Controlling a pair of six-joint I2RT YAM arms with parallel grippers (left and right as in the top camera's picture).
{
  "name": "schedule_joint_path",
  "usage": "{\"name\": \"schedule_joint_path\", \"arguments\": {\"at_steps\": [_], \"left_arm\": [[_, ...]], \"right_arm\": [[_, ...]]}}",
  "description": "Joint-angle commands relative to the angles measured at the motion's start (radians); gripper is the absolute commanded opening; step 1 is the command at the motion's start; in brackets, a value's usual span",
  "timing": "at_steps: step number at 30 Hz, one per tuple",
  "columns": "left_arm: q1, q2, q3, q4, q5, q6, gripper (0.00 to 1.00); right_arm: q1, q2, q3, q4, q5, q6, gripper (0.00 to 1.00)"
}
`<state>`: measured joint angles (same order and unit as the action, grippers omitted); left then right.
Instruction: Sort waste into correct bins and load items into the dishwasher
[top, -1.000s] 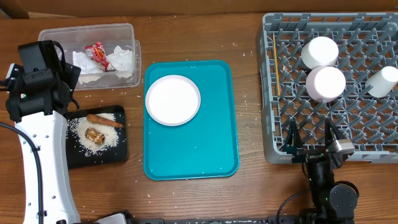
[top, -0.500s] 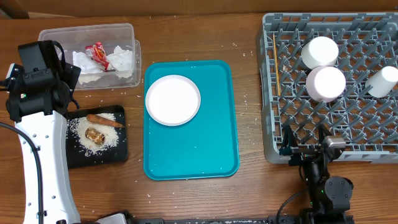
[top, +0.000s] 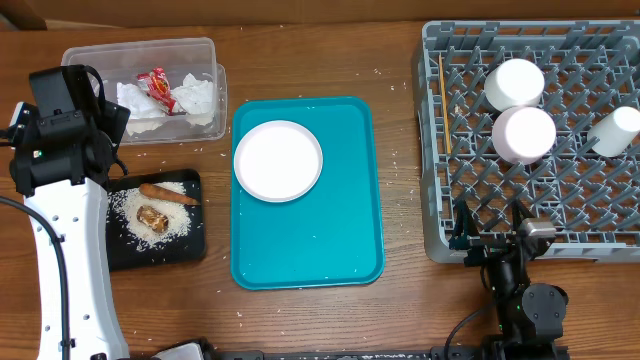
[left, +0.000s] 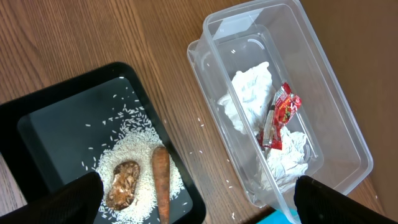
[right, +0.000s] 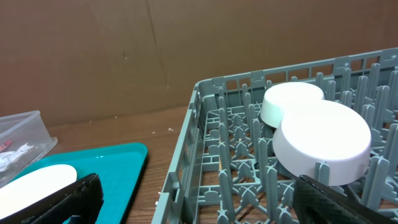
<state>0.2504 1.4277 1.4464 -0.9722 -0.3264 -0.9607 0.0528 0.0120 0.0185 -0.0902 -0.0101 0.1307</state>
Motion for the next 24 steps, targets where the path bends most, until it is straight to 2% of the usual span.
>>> {"name": "schedule_joint_path", "arguments": {"at_steps": [1,20,24], "left_arm": [[0.005,0.008,-0.004,0.001,-0.016,0.011,1.0],[0.005,0.008,-0.004,-0.001,-0.021,0.016,1.0],[0.003,0.002,-0.004,-0.12,-0.013,0.102,1.0]], "right_arm": [[-0.003,-0.009,-0.01,0.006,0.009,-0.001,1.0],[-0.003,-0.009,-0.01,0.006,0.009,-0.001,1.0],[-0.003,-0.009,-0.01,0.006,0.009,-0.001,1.0]]}}
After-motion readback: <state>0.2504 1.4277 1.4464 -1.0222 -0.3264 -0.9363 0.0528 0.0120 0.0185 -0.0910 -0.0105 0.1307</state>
